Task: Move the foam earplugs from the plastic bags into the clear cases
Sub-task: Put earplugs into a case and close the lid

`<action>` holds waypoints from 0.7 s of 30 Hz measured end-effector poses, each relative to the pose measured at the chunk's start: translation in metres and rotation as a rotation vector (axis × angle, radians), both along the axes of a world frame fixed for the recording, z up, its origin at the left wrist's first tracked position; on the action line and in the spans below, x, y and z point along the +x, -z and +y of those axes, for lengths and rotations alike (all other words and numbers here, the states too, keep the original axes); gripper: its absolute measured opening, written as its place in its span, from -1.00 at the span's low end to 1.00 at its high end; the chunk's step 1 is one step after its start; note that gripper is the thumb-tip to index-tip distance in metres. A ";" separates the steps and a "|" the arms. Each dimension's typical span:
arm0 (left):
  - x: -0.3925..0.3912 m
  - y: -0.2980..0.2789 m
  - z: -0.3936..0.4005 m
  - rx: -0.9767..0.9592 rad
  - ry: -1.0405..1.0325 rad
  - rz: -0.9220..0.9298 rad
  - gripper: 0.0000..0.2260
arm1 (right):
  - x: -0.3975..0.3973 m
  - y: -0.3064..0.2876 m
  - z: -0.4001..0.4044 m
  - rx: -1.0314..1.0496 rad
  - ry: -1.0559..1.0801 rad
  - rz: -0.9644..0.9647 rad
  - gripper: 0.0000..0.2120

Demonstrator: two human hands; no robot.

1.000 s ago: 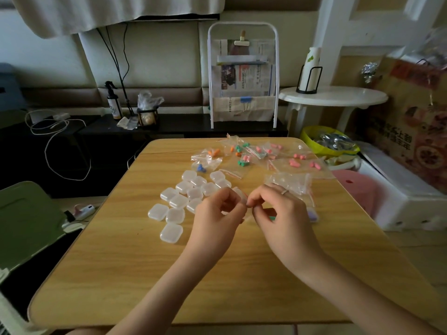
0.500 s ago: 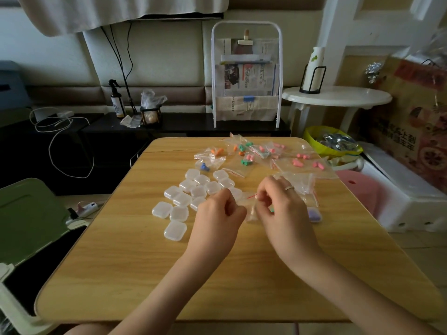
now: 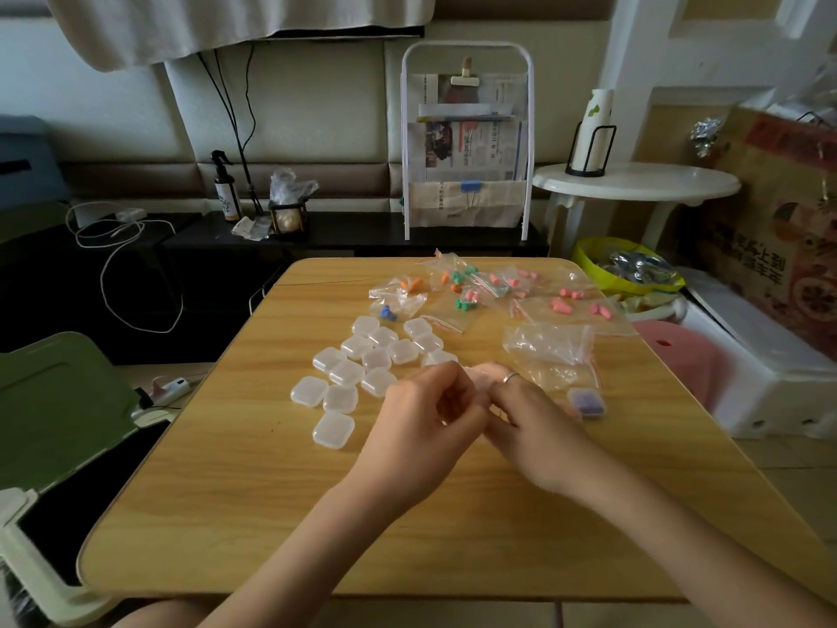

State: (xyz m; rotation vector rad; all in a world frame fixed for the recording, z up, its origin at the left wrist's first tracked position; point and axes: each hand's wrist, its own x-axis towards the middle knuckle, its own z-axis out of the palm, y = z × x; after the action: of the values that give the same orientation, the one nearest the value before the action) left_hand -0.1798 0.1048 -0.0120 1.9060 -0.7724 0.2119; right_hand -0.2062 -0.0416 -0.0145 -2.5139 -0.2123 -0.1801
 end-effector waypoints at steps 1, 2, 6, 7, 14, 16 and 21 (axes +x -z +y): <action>-0.001 -0.001 0.000 -0.017 0.013 0.004 -0.81 | 0.001 0.001 -0.001 0.086 -0.016 0.017 -0.81; -0.002 -0.003 0.000 -0.042 0.004 0.010 -0.83 | 0.002 0.001 -0.002 0.194 -0.029 0.027 -0.77; 0.011 -0.006 0.007 -0.168 -0.263 0.071 -0.92 | 0.001 -0.006 -0.009 0.602 -0.045 0.089 -0.59; 0.016 -0.007 0.010 -0.172 -0.321 0.115 -0.94 | 0.001 -0.008 -0.010 0.644 -0.062 0.097 -0.54; 0.027 -0.013 0.018 -0.342 -0.108 0.624 -0.88 | 0.001 -0.014 -0.013 0.628 -0.094 0.073 -0.43; 0.025 -0.015 0.019 -0.382 -0.070 0.656 -0.85 | 0.002 -0.014 -0.012 0.634 -0.105 0.065 -0.44; 0.027 -0.017 0.020 -0.472 -0.010 0.763 -0.79 | 0.003 -0.012 -0.011 0.672 -0.094 0.050 -0.49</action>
State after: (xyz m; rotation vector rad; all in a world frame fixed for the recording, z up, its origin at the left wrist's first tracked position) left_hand -0.1531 0.1251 0.0051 1.3746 -0.1666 -0.2983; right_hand -0.2027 -0.0530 -0.0024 -1.8352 -0.2076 -0.1237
